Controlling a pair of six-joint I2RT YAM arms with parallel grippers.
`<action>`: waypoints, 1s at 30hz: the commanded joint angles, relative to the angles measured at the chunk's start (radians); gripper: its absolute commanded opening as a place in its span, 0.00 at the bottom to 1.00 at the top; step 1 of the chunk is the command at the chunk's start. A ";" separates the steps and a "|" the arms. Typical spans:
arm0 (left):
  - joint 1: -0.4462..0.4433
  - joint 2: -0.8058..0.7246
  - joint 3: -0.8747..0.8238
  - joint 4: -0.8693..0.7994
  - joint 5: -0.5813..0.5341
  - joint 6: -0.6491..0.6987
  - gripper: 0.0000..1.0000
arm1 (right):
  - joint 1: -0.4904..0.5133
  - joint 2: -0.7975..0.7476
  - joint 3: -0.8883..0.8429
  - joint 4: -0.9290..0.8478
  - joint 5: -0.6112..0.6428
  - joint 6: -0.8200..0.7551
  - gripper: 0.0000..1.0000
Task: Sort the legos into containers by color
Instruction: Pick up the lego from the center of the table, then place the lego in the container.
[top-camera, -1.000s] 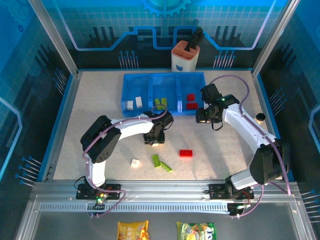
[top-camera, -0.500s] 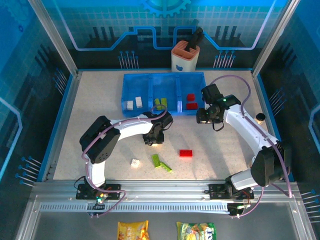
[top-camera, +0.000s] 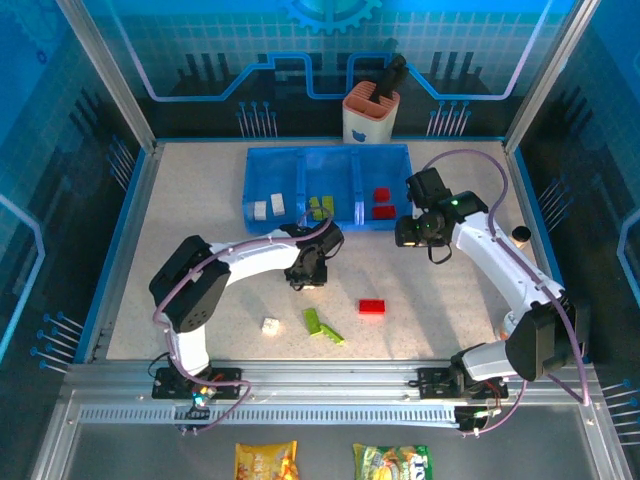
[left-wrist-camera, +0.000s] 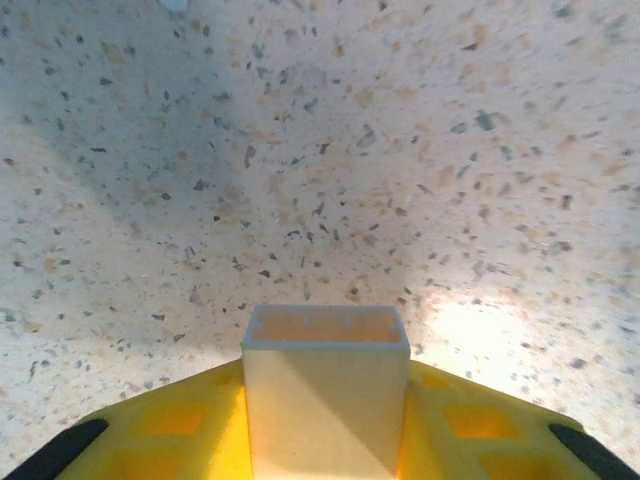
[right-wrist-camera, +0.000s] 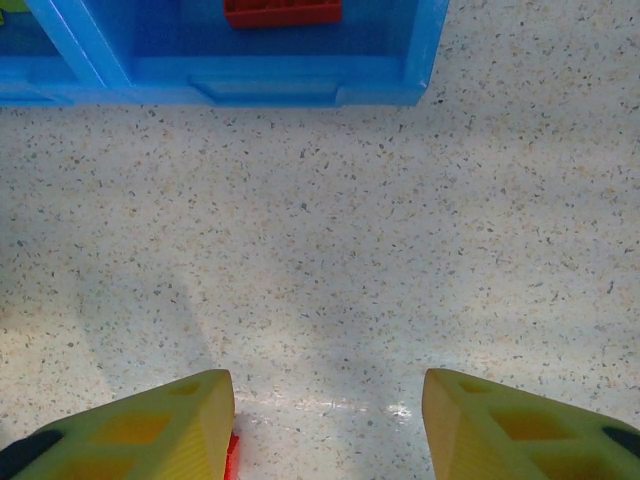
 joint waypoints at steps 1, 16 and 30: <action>0.006 -0.062 0.000 -0.028 -0.018 0.042 0.36 | 0.008 -0.029 -0.002 -0.039 0.019 0.002 0.54; 0.143 -0.183 0.009 -0.065 0.022 0.172 0.36 | 0.008 -0.027 -0.010 -0.037 0.023 -0.009 0.54; 0.411 -0.121 0.172 -0.112 0.065 0.413 0.36 | 0.008 -0.035 -0.020 -0.042 0.028 -0.024 0.54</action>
